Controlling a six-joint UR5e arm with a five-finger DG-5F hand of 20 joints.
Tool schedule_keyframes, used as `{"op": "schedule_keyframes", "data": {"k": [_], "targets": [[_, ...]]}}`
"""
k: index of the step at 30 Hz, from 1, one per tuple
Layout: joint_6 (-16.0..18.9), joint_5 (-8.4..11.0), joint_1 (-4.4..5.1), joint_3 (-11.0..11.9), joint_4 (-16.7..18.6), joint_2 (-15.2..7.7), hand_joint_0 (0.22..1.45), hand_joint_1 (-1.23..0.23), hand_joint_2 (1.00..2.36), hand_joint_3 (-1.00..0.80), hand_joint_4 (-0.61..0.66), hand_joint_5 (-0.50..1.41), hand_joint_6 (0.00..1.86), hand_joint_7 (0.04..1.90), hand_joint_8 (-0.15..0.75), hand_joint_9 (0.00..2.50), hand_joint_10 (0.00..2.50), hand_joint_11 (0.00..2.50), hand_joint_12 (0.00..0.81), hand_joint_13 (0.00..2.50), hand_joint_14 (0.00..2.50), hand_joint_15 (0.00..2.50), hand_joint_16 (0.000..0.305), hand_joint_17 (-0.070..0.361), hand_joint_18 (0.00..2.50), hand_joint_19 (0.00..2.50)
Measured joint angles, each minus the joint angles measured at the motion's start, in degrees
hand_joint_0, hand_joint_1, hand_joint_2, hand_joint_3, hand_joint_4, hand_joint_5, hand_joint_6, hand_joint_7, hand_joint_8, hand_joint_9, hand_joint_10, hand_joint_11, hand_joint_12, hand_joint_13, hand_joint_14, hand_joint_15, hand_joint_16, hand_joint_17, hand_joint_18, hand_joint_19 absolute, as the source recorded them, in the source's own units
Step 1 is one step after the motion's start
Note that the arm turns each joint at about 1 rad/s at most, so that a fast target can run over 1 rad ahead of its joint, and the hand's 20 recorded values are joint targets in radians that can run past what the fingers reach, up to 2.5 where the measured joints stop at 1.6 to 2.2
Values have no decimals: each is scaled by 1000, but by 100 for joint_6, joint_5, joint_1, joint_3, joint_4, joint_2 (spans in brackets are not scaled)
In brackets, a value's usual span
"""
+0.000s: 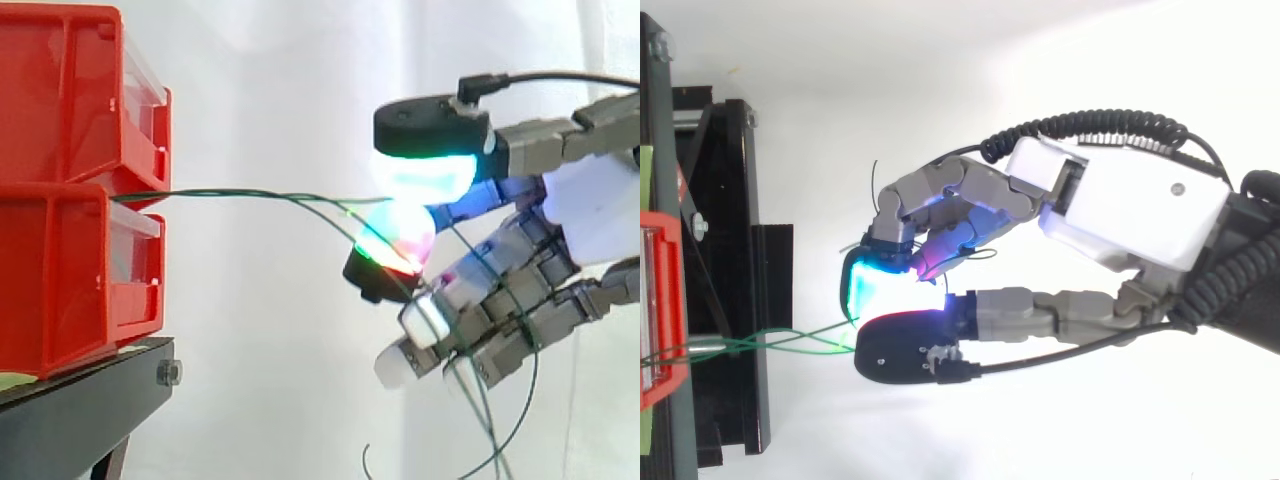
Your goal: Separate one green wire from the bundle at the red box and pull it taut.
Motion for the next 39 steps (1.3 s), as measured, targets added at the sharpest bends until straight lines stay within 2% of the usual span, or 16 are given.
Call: {"op": "schedule_keyframes", "data": {"k": [3, 6, 9, 14, 17, 24, 28, 32, 37, 39], "targets": [[-123, 124, 13, 18, -154, 92, 556, -697, 1017, -121, 42, -92, 880, 1050, 284, 980, 16, 462, 356, 564, 12, 260, 54, 121, 573, 412], [-243, 375, 14, 66, -358, 190, 555, -696, 1018, -120, 42, -93, 880, 1050, 288, 979, 17, 457, 356, 564, 10, 261, 54, 120, 574, 410], [-127, 490, 25, 114, -509, 241, 556, -697, 1017, -123, 42, -93, 880, 1050, 284, 978, 16, 465, 354, 561, 11, 257, 53, 120, 573, 413], [317, 320, 68, 158, -594, 258, 556, -696, 1017, -123, 42, -93, 879, 1052, 284, 980, 17, 457, 354, 563, 10, 258, 53, 120, 574, 410], [401, 239, 94, 162, -603, 259, 556, -696, 1017, -123, 41, -93, 879, 1053, 283, 980, 18, 466, 355, 564, 10, 258, 53, 120, 574, 402], [493, 195, 114, 162, -579, 258, 556, -697, 1017, -123, 42, -93, 879, 1055, 282, 981, 16, 463, 355, 565, 10, 258, 53, 120, 573, 402], [846, 183, 171, 117, -385, 252, 555, -697, 1017, -122, 42, -93, 878, 1057, 285, 981, 16, 459, 356, 565, 12, 257, 53, 120, 574, 405], [1341, 140, 266, -135, 72, 253, 555, -697, 1017, -122, 42, -92, 878, 1056, 283, 979, 16, 459, 356, 567, 10, 258, 53, 120, 572, 412], [1711, 58, 299, -454, 630, 253, 555, -696, 1017, -125, 42, -93, 878, 1056, 284, 980, 16, 467, 355, 567, 10, 266, 53, 120, 573, 402], [1808, 40, 300, -509, 718, 252, 555, -696, 1017, -122, 43, -92, 878, 1056, 284, 980, 17, 459, 356, 568, 10, 258, 53, 120, 573, 401]]}}
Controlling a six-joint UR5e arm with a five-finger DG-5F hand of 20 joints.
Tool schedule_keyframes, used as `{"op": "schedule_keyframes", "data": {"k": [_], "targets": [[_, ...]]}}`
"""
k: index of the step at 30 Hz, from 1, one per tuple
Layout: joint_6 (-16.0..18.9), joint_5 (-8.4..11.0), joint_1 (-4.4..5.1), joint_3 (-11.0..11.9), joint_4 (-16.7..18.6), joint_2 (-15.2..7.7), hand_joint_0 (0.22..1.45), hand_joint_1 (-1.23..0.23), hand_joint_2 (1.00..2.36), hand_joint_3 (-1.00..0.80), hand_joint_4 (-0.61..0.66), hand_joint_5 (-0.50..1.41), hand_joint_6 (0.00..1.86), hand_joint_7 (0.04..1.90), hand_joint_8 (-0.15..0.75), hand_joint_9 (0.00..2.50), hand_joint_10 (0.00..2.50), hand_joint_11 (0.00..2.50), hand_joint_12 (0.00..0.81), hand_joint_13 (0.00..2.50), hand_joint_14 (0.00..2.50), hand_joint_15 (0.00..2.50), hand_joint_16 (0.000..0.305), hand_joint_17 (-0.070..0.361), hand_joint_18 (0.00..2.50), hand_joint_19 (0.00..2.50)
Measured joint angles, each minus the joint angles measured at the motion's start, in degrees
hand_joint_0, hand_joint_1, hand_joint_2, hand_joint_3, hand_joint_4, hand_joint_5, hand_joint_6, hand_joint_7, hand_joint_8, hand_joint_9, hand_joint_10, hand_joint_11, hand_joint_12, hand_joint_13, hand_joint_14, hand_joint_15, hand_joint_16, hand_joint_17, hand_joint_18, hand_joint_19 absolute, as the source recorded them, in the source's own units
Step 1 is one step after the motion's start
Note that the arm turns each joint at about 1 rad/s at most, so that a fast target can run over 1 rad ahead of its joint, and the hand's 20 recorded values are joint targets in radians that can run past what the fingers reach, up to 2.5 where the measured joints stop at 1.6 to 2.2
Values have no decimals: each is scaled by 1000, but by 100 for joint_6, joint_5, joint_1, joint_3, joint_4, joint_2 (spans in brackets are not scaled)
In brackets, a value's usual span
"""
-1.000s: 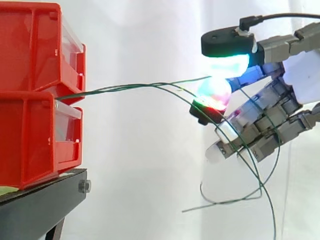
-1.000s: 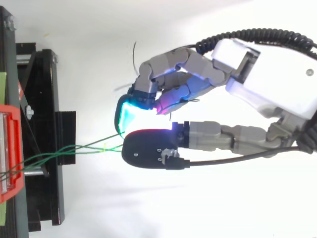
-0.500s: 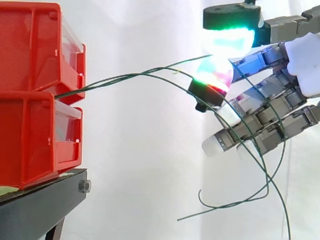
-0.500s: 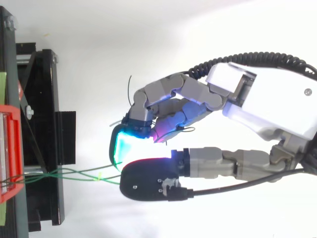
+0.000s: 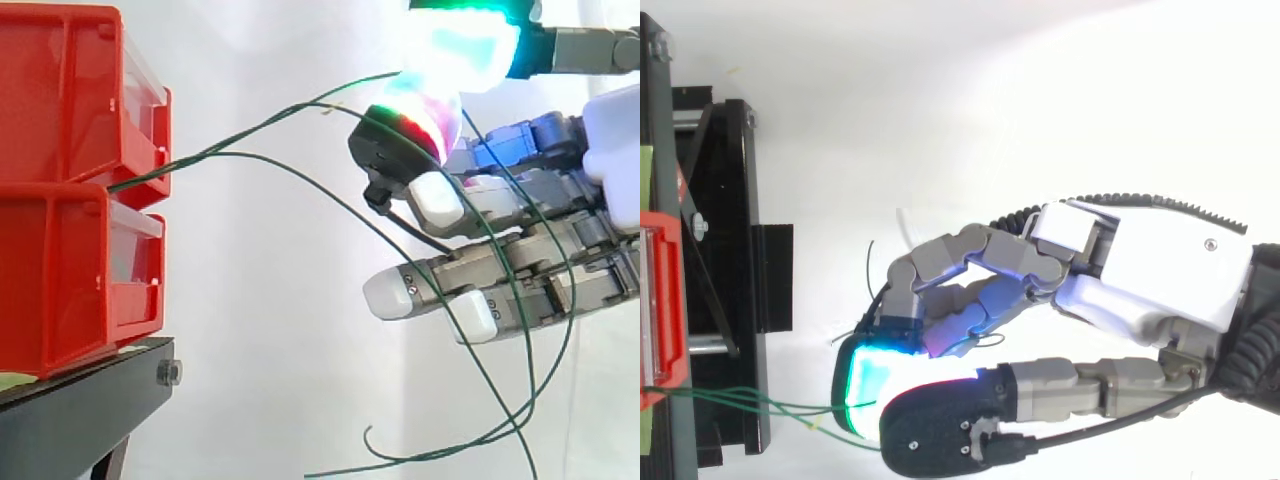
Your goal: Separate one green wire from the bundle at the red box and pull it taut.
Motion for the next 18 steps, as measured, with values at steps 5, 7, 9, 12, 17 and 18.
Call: {"op": "schedule_keyframes", "data": {"k": [5, 7, 9, 12, 17, 18], "targets": [[303, -21, 1, -108, 77, -4, 556, -696, 1017, -128, 44, -93, 878, 1058, 284, 1004, 20, 515, 353, 573, 12, 263, 53, 119, 577, 401], [369, -28, 2, -169, 144, -4, 555, -696, 1017, -125, 38, -93, 878, 1058, 282, 1014, 18, 559, 352, 577, 10, 265, 53, 119, 578, 402], [394, -37, 0, -222, 223, -9, 556, -695, 1017, -127, 39, -93, 878, 1061, 280, 1016, 22, 592, 352, 582, 11, 269, 53, 119, 577, 411], [367, -59, -20, -315, 345, -25, 555, -693, 1018, -127, 41, -94, 878, 1061, 280, 1058, 21, 725, 351, 596, 13, 290, 53, 118, 581, 404], [159, -77, -51, -426, 485, -33, 556, -692, 1018, -128, 41, -95, 878, 1061, 286, 1084, 24, 833, 351, 600, 13, 298, 52, 118, 590, 412], [130, -78, -53, -432, 498, -35, 556, -691, 1018, -128, 40, -95, 879, 1057, 282, 1085, 24, 836, 351, 602, 12, 296, 52, 118, 590, 413]]}}
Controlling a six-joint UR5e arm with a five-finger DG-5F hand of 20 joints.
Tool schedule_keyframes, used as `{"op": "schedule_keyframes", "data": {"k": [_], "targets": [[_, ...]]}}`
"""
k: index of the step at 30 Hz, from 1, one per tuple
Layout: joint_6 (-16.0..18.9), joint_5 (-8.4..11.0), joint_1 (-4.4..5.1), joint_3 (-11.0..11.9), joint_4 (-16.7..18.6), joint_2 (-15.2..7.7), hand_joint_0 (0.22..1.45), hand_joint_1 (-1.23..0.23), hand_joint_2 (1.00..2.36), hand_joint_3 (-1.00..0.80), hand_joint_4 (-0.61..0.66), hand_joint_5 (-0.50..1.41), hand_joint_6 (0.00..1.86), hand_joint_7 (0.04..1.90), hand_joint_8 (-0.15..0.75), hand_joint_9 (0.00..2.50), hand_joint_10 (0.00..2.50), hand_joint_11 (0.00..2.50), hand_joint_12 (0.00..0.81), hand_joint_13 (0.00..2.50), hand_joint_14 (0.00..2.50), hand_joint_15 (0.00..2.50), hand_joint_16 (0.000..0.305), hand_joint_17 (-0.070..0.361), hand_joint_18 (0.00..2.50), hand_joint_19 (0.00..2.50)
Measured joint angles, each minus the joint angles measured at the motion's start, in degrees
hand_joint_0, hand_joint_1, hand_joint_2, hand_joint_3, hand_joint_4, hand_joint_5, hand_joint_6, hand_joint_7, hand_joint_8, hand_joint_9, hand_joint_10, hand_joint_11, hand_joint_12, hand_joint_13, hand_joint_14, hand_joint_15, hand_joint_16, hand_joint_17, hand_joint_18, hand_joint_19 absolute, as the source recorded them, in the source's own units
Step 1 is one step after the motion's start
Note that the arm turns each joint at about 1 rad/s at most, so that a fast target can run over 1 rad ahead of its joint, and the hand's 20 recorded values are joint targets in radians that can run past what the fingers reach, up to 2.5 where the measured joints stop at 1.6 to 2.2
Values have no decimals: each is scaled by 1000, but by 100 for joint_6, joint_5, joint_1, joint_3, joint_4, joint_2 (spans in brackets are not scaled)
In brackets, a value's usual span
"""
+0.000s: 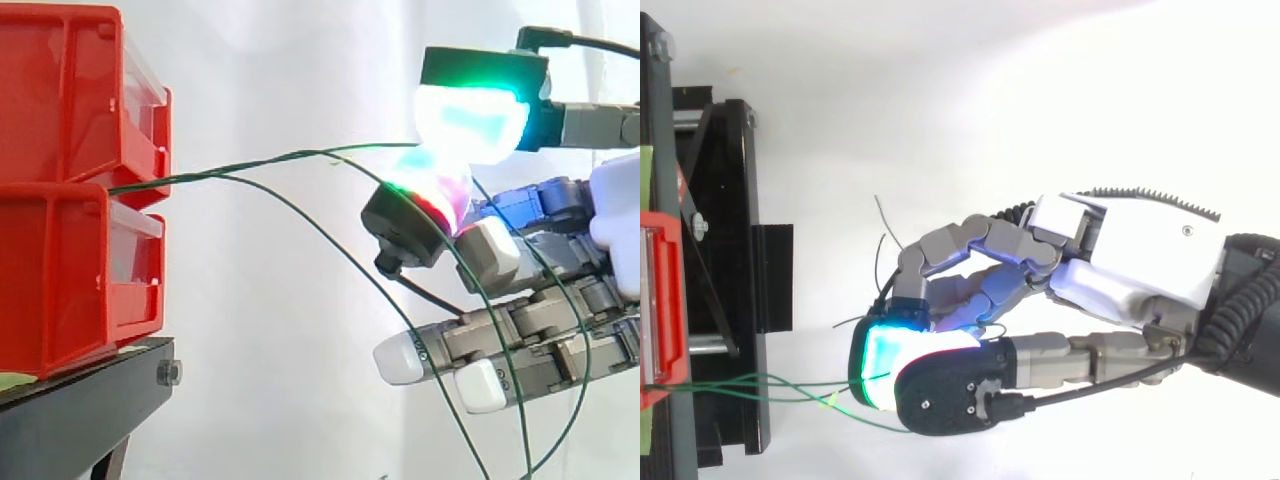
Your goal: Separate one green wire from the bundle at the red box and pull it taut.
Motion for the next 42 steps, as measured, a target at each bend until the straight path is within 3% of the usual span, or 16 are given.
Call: {"op": "schedule_keyframes", "data": {"k": [6, 16, 24, 36, 42], "targets": [[-182, -1, -4, -11, 50, -3, 557, -690, 1018, -136, 41, -97, 879, 1050, 286, 1081, 24, 831, 348, 606, 12, 306, 52, 116, 595, 423], [-832, 8, 14, -14, 184, 1, 557, -689, 1020, -140, 38, -99, 877, 1056, 281, 1066, 24, 818, 345, 617, 13, 317, 51, 114, 599, 426], [-1002, 8, 37, -13, 173, 2, 556, -686, 1020, -137, 37, -100, 877, 1058, 281, 1066, 25, 835, 344, 644, 14, 350, 51, 114, 612, 436], [-1010, 6, 46, -14, 169, 2, 563, -679, 1022, -144, 47, -106, 876, 1073, 300, 1133, 23, 1134, 360, 974, 27, 1039, 48, 108, 911, 953], [-1010, 6, 46, -14, 169, 2, 566, -675, 1023, -149, 53, -108, 875, 1068, 305, 1139, 22, 1155, 350, 1084, 20, 1243, 43, 97, 1020, 1246]]}}
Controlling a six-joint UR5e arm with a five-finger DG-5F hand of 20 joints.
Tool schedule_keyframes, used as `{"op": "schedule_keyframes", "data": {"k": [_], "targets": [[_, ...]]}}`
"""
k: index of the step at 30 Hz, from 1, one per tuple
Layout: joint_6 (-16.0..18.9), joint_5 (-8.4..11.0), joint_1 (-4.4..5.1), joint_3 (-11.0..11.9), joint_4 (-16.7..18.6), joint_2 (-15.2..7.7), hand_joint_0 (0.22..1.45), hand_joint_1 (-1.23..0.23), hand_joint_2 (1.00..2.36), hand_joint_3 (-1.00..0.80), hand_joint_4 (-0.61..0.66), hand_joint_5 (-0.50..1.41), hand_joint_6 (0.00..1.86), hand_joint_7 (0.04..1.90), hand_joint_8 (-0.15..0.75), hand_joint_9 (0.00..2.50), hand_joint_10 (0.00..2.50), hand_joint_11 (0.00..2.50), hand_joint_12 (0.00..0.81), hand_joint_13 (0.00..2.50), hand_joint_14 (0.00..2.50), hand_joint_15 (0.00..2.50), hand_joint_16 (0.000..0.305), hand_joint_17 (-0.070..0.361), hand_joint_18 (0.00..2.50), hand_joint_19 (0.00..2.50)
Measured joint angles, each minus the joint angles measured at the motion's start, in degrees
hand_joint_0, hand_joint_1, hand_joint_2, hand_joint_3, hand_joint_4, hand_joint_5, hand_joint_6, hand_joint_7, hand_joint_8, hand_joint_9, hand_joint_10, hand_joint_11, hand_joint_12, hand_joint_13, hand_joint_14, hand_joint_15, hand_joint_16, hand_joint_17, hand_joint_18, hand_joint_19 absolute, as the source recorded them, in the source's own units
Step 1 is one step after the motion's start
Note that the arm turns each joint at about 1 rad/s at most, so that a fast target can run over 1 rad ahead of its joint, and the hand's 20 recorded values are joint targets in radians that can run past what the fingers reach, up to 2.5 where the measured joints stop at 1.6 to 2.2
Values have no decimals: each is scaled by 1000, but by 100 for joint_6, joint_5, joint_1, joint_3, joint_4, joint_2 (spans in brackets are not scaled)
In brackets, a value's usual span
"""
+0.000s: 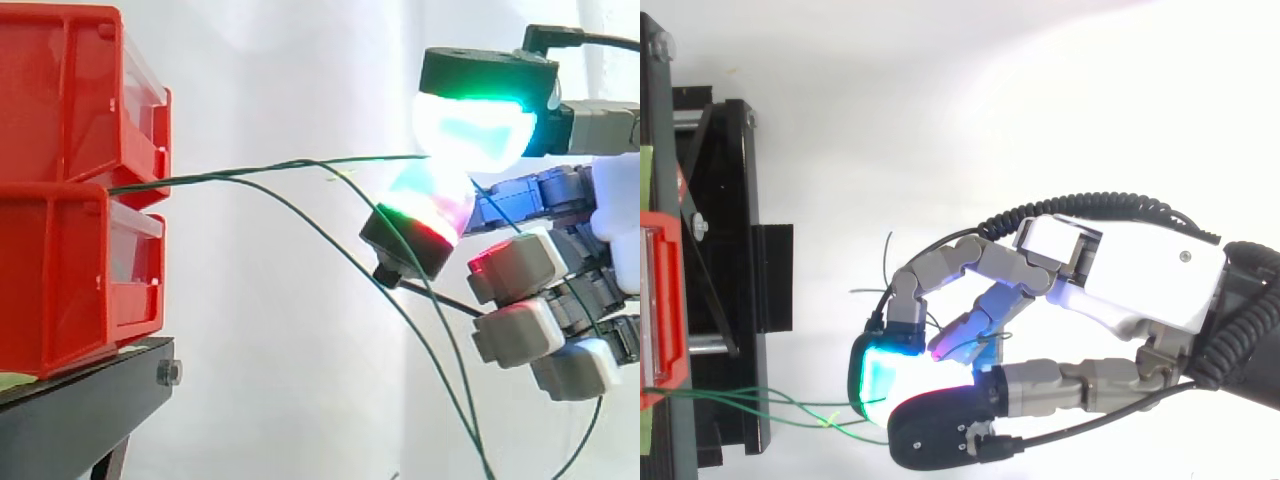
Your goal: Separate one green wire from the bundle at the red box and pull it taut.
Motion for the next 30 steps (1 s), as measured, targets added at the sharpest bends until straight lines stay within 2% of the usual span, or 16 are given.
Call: {"op": "schedule_keyframes", "data": {"k": [4, 9, 30], "targets": [[0, 1, 0, 0, 0, 0, 568, -675, 1023, -147, 56, -108, 875, 1066, 305, 1149, 22, 1159, 350, 1112, 19, 1281, 43, 97, 1039, 1264], [0, 1, 0, 0, 0, 0, 568, -676, 1023, -145, 56, -108, 875, 1055, 311, 1226, 16, 1352, 337, 1210, 11, 1449, 42, 93, 1103, 1329], [-2, 2, 0, 0, 0, 0, 570, -673, 1024, -141, 63, -107, 875, 1059, 311, 1240, 17, 1337, 344, 1211, 11, 1408, 43, 96, 1115, 1308]]}}
